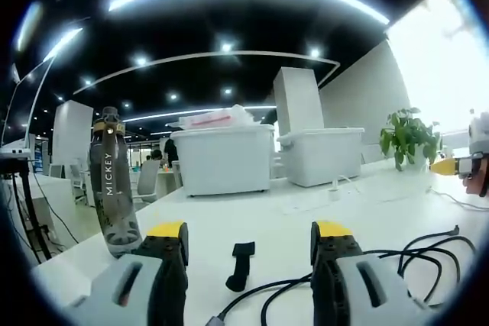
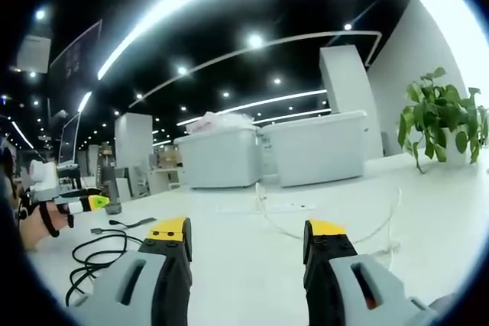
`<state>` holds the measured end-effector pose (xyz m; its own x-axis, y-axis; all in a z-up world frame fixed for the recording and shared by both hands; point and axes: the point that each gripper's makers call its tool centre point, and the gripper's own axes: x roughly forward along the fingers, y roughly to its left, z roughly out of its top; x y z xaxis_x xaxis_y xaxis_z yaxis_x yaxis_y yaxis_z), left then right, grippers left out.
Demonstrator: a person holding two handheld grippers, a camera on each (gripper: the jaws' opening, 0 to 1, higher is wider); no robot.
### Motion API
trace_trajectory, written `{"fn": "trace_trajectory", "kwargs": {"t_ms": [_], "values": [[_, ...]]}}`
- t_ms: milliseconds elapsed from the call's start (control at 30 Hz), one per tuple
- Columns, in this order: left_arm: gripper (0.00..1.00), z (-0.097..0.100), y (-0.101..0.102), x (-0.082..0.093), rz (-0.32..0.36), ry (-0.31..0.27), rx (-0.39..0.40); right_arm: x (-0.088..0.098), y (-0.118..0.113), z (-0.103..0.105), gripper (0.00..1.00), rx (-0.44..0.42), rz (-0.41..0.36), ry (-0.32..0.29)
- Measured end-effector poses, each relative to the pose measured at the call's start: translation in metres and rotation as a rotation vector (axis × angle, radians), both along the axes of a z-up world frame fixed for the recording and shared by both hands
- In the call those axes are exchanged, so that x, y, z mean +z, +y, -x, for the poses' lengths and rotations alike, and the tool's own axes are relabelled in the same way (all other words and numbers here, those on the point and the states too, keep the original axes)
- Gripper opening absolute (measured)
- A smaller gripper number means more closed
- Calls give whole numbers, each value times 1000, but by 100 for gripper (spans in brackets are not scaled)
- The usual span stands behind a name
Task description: Coil the Type-C to USB data cable on the desktop and secure it with Velcro straps.
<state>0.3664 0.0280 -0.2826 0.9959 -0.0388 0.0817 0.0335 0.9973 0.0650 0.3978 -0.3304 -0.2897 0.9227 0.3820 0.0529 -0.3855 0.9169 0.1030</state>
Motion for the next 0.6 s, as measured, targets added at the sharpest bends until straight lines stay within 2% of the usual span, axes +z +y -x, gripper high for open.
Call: {"fn": "trace_trajectory", "kwargs": {"t_ms": [600], "values": [[65, 2, -1, 4, -5, -11, -3, -4, 4, 0, 58, 10, 13, 9]]}}
